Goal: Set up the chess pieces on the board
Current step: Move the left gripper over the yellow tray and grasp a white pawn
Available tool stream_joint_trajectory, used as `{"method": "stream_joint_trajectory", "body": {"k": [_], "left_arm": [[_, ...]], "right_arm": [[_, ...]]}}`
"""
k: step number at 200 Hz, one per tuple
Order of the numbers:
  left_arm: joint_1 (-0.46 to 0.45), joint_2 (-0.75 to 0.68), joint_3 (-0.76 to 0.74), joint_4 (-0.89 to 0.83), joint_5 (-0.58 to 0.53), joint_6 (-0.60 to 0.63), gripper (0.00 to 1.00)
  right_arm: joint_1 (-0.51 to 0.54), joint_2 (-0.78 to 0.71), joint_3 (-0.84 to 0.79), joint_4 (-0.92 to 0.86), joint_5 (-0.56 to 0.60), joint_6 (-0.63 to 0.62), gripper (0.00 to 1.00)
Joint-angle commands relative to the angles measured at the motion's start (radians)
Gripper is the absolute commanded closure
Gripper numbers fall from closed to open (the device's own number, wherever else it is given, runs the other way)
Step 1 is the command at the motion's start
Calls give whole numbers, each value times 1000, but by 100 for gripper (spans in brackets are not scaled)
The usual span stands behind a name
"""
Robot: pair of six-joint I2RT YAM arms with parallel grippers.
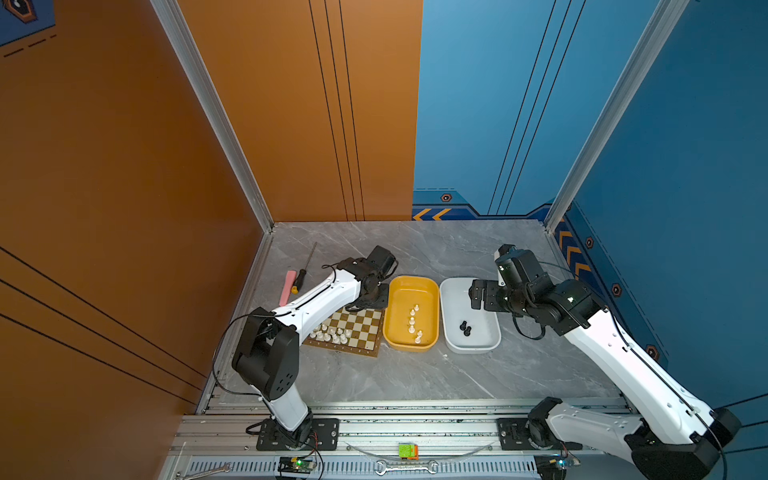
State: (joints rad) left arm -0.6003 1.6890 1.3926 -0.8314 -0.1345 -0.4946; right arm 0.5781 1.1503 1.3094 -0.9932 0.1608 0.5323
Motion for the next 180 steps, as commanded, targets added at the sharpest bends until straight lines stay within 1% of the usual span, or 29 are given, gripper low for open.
{"method": "stream_joint_trajectory", "body": {"k": [1,49,75,121,142,180], "left_arm": [[-58,52,102,-39,-25,10,62],[-128,251,324,-49,-17,69,62],[-148,343,408,-59,2,87,63],[-169,446,464,-63,15,117,66],[-167,474,475,-66,23,128,69],[-167,504,474,-68,36,135,69]], "right_arm": [[6,13,16,17,22,4,0],[1,27,11,33,15,4,0],[-3,25,5,34,10,11,0],[-19,4,-27,36,15,24,0],[-33,1,-29,35,12,28,0],[-52,-5,-40,34,5,30,0]]}}
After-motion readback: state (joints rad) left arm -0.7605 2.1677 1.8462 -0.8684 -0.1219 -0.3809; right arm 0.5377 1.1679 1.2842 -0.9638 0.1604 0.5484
